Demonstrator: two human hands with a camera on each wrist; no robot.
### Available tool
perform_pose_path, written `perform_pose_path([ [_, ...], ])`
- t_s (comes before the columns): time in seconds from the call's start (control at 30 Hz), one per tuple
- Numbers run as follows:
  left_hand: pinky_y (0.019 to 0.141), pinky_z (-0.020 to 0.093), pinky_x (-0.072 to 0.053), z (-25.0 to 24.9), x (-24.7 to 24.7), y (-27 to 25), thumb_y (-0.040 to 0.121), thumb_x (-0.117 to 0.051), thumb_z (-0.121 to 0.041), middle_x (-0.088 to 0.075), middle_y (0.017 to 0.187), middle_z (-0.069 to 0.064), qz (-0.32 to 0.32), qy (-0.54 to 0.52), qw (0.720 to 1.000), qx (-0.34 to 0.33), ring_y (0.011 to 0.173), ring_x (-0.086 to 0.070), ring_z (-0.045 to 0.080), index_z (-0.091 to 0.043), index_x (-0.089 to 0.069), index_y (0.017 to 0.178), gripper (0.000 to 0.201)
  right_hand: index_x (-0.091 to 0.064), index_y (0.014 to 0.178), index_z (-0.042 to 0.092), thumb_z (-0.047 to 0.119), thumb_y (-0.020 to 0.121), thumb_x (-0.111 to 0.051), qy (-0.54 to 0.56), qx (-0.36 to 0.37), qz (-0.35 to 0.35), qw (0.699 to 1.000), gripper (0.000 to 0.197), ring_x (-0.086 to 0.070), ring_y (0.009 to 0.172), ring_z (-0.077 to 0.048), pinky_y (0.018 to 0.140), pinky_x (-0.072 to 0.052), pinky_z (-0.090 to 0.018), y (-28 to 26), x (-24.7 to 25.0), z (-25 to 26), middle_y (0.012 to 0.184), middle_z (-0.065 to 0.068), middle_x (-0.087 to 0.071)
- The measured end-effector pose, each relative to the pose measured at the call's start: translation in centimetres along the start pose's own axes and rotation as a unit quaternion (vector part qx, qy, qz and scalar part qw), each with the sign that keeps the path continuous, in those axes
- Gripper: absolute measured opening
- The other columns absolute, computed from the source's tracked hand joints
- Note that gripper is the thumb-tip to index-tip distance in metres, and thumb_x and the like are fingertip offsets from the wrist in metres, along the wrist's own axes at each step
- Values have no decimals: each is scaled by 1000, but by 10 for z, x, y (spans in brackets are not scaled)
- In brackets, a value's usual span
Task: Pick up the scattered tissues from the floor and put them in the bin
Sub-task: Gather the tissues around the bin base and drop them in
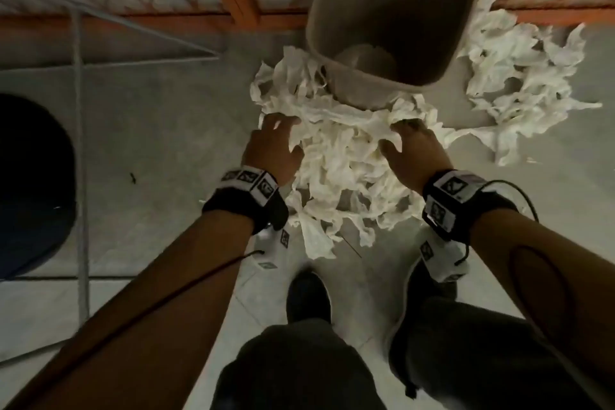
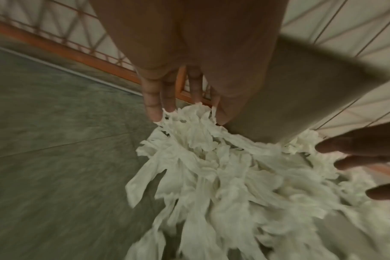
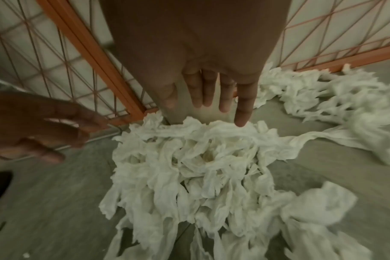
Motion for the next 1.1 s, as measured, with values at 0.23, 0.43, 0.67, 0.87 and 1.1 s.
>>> perform_pose_path([
  [0.23, 102, 47, -45, 28, -55, 69, 90, -60, -24, -15, 161, 4, 3, 89, 996, -14, 129, -45, 38, -36, -23, 149, 71, -25, 145, 37, 42, 94, -47, -81, 44, -44, 995, 57, -42, 129, -31, 89, -48, -49, 50, -42, -4, 152, 1, -34],
  [0.43, 82, 34, -52, 29, -44, 58, 85, -58, -12, -66, 105, 11, -135, 5, 986, -93, 94, -64, 29, -17, -69, 111, 29, -65, 118, 28, 12, 89, -45, 12, 78, -113, 990, 39, -53, 109, -35, 86, -47, -41, 65, -55, -15, 120, -10, -61],
  [0.67, 69, 25, -46, 10, 2, 15, 81, -48, -32, -58, 82, 3, -244, -122, 955, -114, 70, -57, 17, -9, -67, 79, 30, -56, 71, -6, 39, 88, -49, 242, -33, -169, 955, 49, -56, 71, -34, 63, -42, -36, 47, -37, -24, 72, -20, -61],
  [0.87, 65, 8, -37, 4, 35, 19, 79, -63, -6, -59, 86, 11, -281, -157, 941, -108, 71, -52, 10, -12, -50, 70, 17, -55, 80, 9, 26, 83, -62, 261, -68, -180, 946, 18, -53, 77, -25, 68, -34, -27, 33, -23, -41, 80, -7, -59],
  [1.1, 94, 38, -48, 18, -29, 76, 95, -49, -21, -63, 126, 16, -82, -82, 992, 42, 114, -59, 36, -17, -49, 132, 37, -61, 95, 10, -13, 73, -43, 249, -12, -171, 953, 37, -46, 95, -19, 81, -31, -20, 27, -23, -55, 103, -7, -47],
])
Point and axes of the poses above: each hand's wrist, its own y-axis towards the middle knuckle, its own x-axis out of the back of the hand, z = x × y, the point moved 7 cm from there along y, towards the middle knuckle
